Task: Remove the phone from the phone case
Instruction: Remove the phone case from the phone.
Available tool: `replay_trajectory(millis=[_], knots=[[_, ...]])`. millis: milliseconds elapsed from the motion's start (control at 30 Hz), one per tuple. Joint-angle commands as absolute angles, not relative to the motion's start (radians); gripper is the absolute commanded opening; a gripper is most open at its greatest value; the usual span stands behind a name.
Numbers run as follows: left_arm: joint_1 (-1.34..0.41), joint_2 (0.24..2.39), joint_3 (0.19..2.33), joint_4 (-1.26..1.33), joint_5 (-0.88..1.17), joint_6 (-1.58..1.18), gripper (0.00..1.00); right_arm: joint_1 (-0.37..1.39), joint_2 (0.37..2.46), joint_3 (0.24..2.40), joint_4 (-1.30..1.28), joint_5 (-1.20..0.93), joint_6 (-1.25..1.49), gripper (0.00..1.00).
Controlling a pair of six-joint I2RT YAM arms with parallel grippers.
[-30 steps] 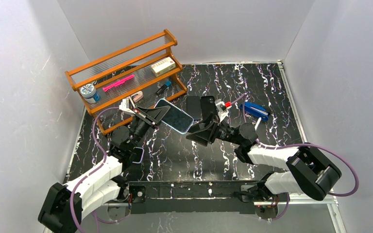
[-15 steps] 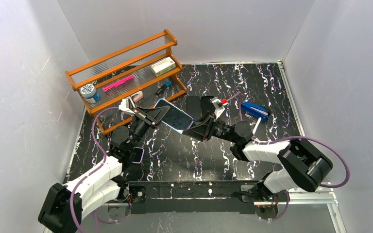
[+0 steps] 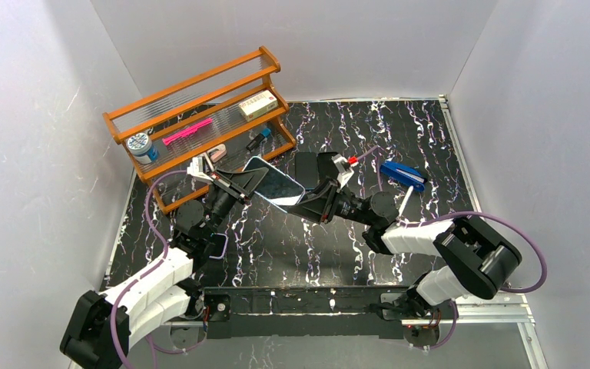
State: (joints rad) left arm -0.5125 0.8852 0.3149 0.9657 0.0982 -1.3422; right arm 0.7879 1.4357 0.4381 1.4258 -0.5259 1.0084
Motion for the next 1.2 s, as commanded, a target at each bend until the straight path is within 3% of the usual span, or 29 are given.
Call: replay_trajectory(millis=[0,467,900,1067,1167], knots=[[-0.515,0.85,0.319,1.046,0.076,-1.347,0.0,0.801,1.45,0.477,1.491,-0.551,0.986,0.42],[-0.515,0.854,0.314,1.046,0.077,-1.346,0.0,0.81,1.429,0.471,1.471,-0.554,0.97,0.47],[-0.515,0.85,0.309,1.033,0.115,-1.435,0.0,0.806,1.432,0.517,1.338,-0.587,0.724,0.11],[-0.515,0.838,0.328,0.962,0.14,-1.444,0.0,0.791,1.417,0.552,1.235,-0.643,0.541,0.01],[-0.515,0.831,0.331,0.946,0.144,-1.45,0.0,0.788,1.401,0.572,1.182,-0.687,0.447,0.01]])
